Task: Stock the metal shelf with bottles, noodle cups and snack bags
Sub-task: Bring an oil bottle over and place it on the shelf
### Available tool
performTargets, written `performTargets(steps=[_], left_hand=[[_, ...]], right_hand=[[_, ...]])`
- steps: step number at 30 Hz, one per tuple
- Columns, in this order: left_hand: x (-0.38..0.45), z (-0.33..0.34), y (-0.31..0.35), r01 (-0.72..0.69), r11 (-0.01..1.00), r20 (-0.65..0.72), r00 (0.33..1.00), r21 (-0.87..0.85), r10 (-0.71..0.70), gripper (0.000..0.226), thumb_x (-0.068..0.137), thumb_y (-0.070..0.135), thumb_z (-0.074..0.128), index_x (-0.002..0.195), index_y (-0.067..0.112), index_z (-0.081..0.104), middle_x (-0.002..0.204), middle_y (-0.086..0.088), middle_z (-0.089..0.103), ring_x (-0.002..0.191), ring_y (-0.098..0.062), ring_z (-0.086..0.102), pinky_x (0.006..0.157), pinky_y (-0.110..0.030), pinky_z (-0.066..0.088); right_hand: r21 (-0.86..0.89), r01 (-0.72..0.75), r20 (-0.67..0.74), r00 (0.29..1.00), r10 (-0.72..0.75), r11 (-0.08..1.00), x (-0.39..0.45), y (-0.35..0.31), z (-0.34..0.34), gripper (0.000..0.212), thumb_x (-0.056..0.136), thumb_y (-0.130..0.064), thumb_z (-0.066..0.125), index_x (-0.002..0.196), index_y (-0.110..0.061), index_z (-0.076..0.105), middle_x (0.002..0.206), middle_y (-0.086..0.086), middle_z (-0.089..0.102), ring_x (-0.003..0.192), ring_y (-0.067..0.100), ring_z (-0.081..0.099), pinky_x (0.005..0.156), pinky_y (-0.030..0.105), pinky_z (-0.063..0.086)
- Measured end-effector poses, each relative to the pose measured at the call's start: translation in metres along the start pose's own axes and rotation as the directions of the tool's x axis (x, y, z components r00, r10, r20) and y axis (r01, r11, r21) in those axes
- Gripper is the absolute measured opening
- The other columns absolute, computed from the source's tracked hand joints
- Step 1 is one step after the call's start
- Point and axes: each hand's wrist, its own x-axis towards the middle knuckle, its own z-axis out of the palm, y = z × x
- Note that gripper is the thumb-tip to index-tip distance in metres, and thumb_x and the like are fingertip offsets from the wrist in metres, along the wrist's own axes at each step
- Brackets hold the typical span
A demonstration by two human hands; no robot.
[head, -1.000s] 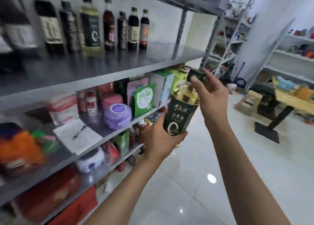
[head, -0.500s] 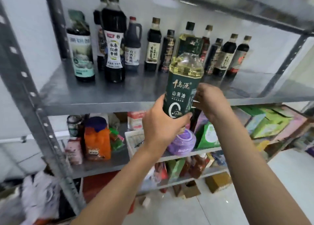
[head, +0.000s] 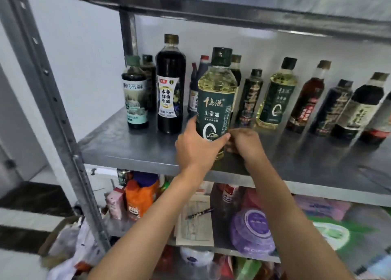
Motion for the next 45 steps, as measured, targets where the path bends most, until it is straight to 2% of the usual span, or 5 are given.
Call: performTargets(steps=[18, 26, 33, 39, 45], left_hand=[[0.076, 0.058, -0.031, 0.041, 0.993, -0.036, 0.999, 0.111, -0.037, 0.077, 0.067, 0.034, 0.088, 0.126, 0.013, 0.043, 0.118, -0.005, 0.065, 0.105, -0.023, 0.063, 0.084, -0.027, 0.048], [0.078, 0.059, -0.039, 0.003, 0.992, -0.018, 1.000, 0.124, -0.001, 0.084, 0.068, 0.032, 0.087, 0.135, 0.012, 0.042, 0.127, -0.007, 0.060, 0.113, -0.023, 0.059, 0.092, -0.032, 0.049], [0.031, 0.031, -0.037, -0.102, 0.980, 0.062, 0.994, 0.169, 0.092, 0.083, 0.081, 0.016, 0.075, 0.148, 0.006, 0.028, 0.145, -0.011, 0.043, 0.135, -0.026, 0.039, 0.114, -0.039, 0.034], [-0.051, 0.002, -0.069, -0.583, 0.638, 0.415, 0.811, 0.503, 0.414, 0.051, 0.097, 0.032, 0.028, 0.129, 0.009, 0.059, 0.137, -0.010, 0.057, 0.136, -0.031, 0.041, 0.118, -0.055, 0.012], [-0.133, 0.003, -0.100, -0.771, 0.612, 0.569, 0.588, 0.178, 0.575, 0.058, 0.095, 0.022, 0.030, 0.149, 0.002, 0.031, 0.157, -0.017, 0.028, 0.148, -0.032, 0.019, 0.120, -0.052, 0.010]], right_hand=[[-0.174, 0.247, 0.129, 0.965, -0.227, 0.953, 0.052, 0.042, 0.001, 0.046, 0.082, 0.022, 0.035, 0.072, -0.017, 0.057, 0.071, 0.002, 0.059, 0.063, 0.011, 0.057, 0.057, 0.017, 0.045], [-0.442, 0.386, 0.174, 0.922, -0.345, 0.810, 0.038, 0.043, -0.001, 0.034, 0.085, 0.009, 0.046, 0.095, -0.013, 0.070, 0.097, 0.003, 0.070, 0.092, 0.016, 0.063, 0.090, 0.030, 0.050], [-0.848, 0.250, 0.044, 0.911, -0.409, 0.466, -0.007, 0.042, -0.022, 0.019, 0.091, -0.016, 0.049, 0.091, -0.007, 0.065, 0.093, 0.017, 0.067, 0.090, 0.037, 0.061, 0.071, 0.035, 0.042], [-0.947, 0.048, -0.145, 0.819, -0.556, 0.318, -0.079, 0.102, -0.038, 0.052, 0.099, -0.039, 0.029, 0.138, -0.016, 0.055, 0.145, 0.009, 0.051, 0.141, 0.029, 0.038, 0.118, 0.050, 0.006], [-0.897, -0.156, -0.307, 0.894, -0.327, 0.414, -0.187, 0.161, -0.072, 0.069, 0.098, -0.050, 0.006, 0.156, -0.016, 0.020, 0.164, 0.001, 0.014, 0.151, 0.010, 0.001, 0.123, 0.043, -0.002]])
